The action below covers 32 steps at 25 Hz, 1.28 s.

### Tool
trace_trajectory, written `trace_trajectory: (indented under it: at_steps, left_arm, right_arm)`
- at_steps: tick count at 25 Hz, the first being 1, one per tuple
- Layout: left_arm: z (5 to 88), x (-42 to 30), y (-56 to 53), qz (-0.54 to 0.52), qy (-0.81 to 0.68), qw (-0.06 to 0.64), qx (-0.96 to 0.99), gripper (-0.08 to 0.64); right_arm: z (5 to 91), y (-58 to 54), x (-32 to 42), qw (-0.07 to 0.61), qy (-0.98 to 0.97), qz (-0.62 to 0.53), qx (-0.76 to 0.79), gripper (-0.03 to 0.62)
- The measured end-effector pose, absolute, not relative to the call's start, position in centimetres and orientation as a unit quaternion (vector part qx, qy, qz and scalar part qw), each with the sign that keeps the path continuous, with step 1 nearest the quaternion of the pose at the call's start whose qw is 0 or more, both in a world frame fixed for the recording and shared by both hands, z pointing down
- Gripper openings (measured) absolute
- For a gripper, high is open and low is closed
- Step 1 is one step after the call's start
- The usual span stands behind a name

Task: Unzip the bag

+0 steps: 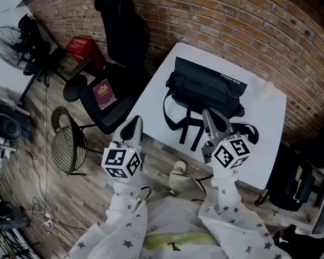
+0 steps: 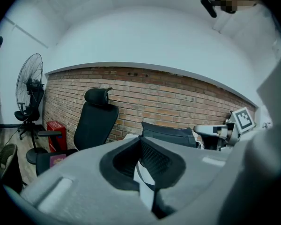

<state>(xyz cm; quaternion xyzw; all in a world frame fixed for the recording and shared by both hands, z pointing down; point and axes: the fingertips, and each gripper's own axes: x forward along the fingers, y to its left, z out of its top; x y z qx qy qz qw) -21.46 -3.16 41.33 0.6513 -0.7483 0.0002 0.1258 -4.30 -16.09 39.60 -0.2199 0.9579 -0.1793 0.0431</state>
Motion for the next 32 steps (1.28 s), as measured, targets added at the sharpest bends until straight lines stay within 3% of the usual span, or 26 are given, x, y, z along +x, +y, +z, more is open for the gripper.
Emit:
trace_trajectory:
  at_steps: [16, 22, 32]
  left_arm:
    - [41.4, -23.2, -12.0, 0.013, -0.718, 0.127, 0.684, -0.002]
    - [42.7, -23.5, -14.3, 0.016, -0.698, 0.153, 0.7, -0.002]
    - [44.4, -23.7, -19.0, 0.04, -0.636, 0.173, 0.751, 0.02]
  right_arm:
    - [40.8, -20.5, -8.9, 0.032, 0.967, -0.188, -0.168, 0.002]
    - [43.4, -19.2, -11.9, -0.012, 0.971, -0.197, -0.132, 0.006]
    - [48.7, -19.2, -15.4, -0.051, 0.956, -0.246, -0.154, 0.078]
